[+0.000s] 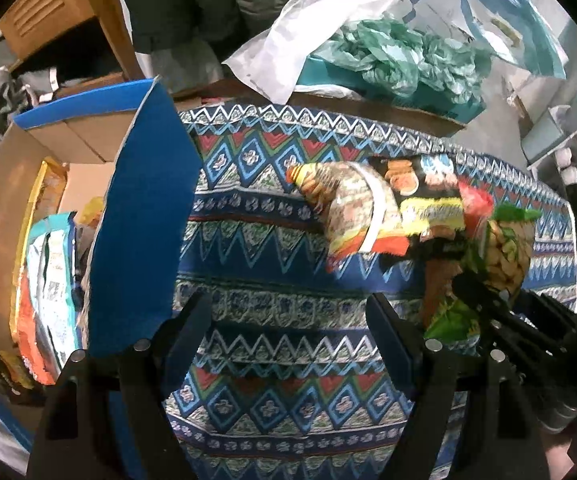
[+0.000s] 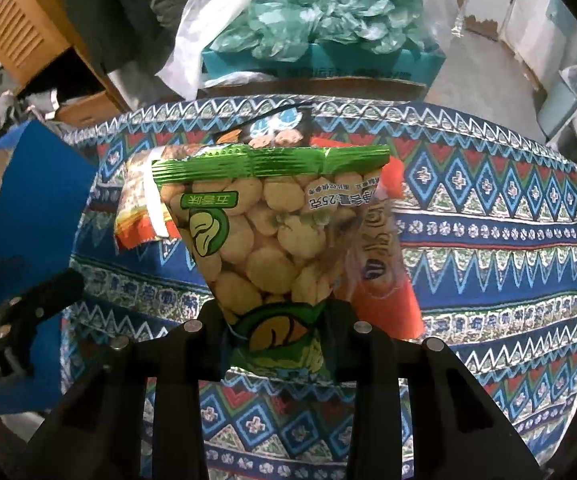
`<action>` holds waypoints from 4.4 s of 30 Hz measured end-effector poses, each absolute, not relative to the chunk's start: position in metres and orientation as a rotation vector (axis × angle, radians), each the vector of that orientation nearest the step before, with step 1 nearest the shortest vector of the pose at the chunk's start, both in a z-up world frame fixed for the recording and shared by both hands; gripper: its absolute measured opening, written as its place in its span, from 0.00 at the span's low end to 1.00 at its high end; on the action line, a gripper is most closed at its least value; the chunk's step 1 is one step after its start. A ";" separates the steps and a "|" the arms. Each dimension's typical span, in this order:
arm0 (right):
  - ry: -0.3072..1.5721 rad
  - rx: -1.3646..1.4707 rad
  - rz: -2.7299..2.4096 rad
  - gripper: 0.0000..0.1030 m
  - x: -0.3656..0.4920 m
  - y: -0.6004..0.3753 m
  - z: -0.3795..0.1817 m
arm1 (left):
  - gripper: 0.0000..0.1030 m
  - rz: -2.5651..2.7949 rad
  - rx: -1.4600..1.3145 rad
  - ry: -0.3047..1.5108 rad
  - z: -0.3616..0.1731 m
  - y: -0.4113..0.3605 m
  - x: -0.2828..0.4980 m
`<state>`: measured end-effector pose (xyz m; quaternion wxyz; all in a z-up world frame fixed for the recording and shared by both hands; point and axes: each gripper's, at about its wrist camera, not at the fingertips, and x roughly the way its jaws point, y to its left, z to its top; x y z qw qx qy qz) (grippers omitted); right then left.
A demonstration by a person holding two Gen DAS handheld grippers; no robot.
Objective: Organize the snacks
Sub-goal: 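Grasp the green peanut bag with the right gripper while the left grasps the beige strapped bag, then lift the green peanut bag and beige bag and carry both over the box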
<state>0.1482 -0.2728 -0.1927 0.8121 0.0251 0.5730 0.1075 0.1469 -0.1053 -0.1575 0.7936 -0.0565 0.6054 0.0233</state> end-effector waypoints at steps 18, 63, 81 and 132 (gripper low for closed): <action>1.295 -0.002 0.260 0.32 0.198 -0.293 -0.184 | 0.79 0.094 -0.238 1.371 -0.179 -0.119 0.214; 1.256 0.016 0.323 0.32 0.170 -0.277 -0.165 | 0.45 -0.012 -0.113 1.269 -0.177 -0.121 0.172; 1.164 0.008 0.418 0.32 0.129 -0.240 -0.112 | 0.45 -0.026 -0.082 1.144 -0.112 -0.096 0.115; 1.138 -0.099 0.744 0.32 0.098 -0.032 -0.067 | 0.45 0.241 -0.245 0.988 -0.066 0.101 0.034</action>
